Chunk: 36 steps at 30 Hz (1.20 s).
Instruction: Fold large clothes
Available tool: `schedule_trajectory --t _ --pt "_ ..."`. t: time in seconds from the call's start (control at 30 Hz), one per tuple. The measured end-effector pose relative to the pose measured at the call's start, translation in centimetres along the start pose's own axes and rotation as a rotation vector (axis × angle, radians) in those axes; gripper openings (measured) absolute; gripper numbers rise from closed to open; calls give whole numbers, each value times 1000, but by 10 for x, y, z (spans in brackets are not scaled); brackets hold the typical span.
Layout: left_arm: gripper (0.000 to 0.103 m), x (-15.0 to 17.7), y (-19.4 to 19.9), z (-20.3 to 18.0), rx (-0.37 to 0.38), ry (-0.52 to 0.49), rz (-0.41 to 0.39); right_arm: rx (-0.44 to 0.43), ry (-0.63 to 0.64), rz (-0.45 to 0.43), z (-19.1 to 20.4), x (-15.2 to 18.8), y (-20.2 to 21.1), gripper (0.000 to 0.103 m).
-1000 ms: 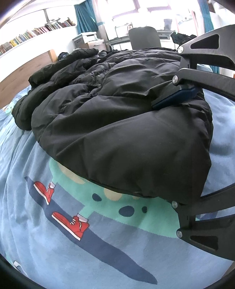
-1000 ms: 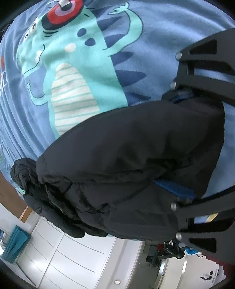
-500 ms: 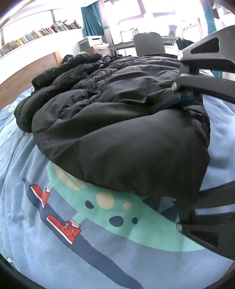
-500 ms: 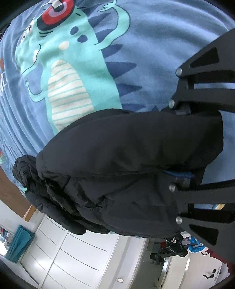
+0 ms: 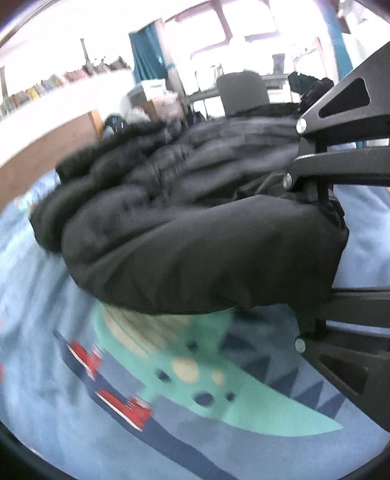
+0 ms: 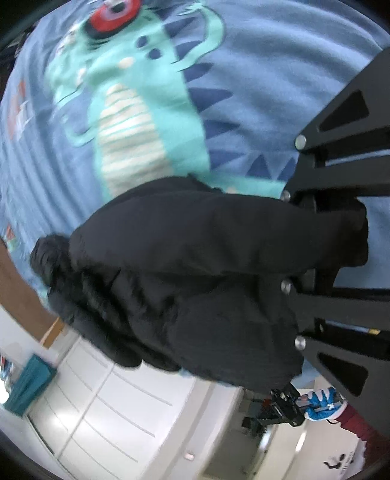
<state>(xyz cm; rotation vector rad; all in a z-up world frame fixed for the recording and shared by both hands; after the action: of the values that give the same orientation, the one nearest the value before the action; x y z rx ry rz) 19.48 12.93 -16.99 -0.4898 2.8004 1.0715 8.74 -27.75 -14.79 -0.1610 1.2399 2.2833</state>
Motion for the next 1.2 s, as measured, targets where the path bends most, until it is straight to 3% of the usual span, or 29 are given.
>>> schedule_trajectory --t 0.2,0.47,0.7,0.93,1.2 --pt "19 -26 16 -35 98 -37 -34 -28 26 -47 27 -21 27 12" --pt "18 -54 41 -78 148 -96 -79 -52 -10 -87 53 -54 45 12" --pt "19 -108 72 -116 176 -159 -168 -93 -36 -186 76 -104 72 12" --pt "19 -180 97 -143 197 -155 -272 -112 -84 -321 94 -177 103 11" --pt "19 -260 87 -141 211 -56 -313 -72 -158 -369 105 -272 92 11"
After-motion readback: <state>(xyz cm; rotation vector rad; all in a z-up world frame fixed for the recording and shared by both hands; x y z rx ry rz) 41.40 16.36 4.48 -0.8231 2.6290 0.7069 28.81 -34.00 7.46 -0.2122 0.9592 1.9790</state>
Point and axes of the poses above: each gripper's, at about its wrist camera, not at the fingertips, and y roughly against the way its jaws point, z to its left, x to its underside, the point moved 4 cm from there along -y, roughly the way its jaws point, and after that the axes turned 7 degrees about z, right-handed, at the moved point
